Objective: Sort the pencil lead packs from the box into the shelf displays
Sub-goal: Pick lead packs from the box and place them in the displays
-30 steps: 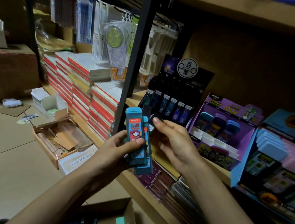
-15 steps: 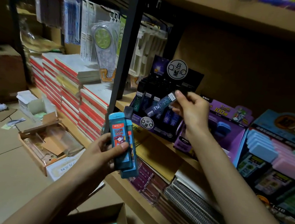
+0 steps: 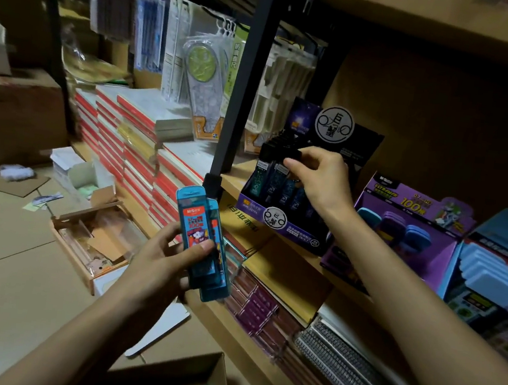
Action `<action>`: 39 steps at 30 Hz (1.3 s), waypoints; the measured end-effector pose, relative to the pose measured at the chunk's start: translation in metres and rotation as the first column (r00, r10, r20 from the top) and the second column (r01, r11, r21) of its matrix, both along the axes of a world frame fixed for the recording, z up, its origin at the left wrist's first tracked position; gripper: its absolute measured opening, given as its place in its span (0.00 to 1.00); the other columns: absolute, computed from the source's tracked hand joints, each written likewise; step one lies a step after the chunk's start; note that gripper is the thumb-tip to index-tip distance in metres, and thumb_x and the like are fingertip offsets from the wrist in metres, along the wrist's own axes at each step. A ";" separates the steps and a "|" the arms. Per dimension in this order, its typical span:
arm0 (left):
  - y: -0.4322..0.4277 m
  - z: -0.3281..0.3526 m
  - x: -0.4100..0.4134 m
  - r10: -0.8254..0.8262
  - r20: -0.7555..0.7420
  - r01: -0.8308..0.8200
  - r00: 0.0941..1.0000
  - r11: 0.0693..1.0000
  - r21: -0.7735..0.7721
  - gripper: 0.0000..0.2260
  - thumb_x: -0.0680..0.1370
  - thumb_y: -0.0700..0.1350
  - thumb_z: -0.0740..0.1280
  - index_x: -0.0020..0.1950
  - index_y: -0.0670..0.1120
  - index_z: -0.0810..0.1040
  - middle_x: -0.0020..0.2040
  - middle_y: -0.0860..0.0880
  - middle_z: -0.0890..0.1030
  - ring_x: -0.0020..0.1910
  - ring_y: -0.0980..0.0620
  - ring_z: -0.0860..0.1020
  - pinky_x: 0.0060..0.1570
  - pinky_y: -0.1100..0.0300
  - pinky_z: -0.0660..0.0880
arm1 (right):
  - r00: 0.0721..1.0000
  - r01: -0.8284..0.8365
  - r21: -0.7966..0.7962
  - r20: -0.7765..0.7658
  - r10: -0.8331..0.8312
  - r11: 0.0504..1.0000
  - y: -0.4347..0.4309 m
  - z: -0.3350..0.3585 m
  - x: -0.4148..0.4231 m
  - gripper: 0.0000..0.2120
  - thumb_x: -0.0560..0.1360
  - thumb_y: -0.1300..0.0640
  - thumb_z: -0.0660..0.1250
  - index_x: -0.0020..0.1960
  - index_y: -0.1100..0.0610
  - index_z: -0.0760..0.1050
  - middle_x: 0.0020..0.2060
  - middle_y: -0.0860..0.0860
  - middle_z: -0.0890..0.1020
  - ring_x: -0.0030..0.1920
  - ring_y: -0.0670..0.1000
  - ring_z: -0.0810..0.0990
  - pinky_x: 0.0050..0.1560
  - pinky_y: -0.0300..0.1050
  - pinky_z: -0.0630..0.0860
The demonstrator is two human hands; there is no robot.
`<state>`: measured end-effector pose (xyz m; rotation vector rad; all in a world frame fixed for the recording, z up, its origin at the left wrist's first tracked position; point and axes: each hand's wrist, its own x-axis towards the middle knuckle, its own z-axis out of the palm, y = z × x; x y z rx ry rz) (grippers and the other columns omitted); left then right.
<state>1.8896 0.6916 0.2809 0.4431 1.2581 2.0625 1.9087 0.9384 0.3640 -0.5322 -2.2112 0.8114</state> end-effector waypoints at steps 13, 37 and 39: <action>-0.003 0.002 0.005 -0.024 -0.014 0.024 1.000 0.999 0.033 0.21 0.67 0.41 0.69 0.60 0.47 0.76 0.48 0.47 0.84 0.47 0.49 0.83 0.37 0.59 0.80 | 0.924 0.089 0.172 0.353 -0.146 0.981 -0.010 0.011 -0.009 0.17 0.74 0.51 0.69 0.38 0.66 0.78 0.34 0.59 0.83 0.36 0.56 0.83 0.45 0.55 0.81; 0.020 0.004 0.032 -0.207 -0.022 0.207 0.978 0.978 0.021 0.15 0.68 0.43 0.68 0.54 0.45 0.79 0.48 0.46 0.85 0.47 0.50 0.83 0.37 0.61 0.80 | 0.989 -0.143 -0.607 -0.068 0.129 0.782 -0.071 -0.013 0.083 0.07 0.77 0.56 0.66 0.49 0.60 0.77 0.41 0.52 0.80 0.37 0.47 0.78 0.34 0.37 0.75; 0.021 0.003 0.029 -0.167 -0.023 0.167 0.986 0.986 0.008 0.16 0.67 0.42 0.68 0.55 0.44 0.79 0.50 0.45 0.84 0.46 0.51 0.83 0.37 0.61 0.79 | 0.987 -0.140 -0.609 -0.144 0.065 0.781 -0.055 -0.003 0.079 0.06 0.77 0.57 0.65 0.48 0.59 0.77 0.42 0.53 0.79 0.37 0.47 0.77 0.33 0.36 0.76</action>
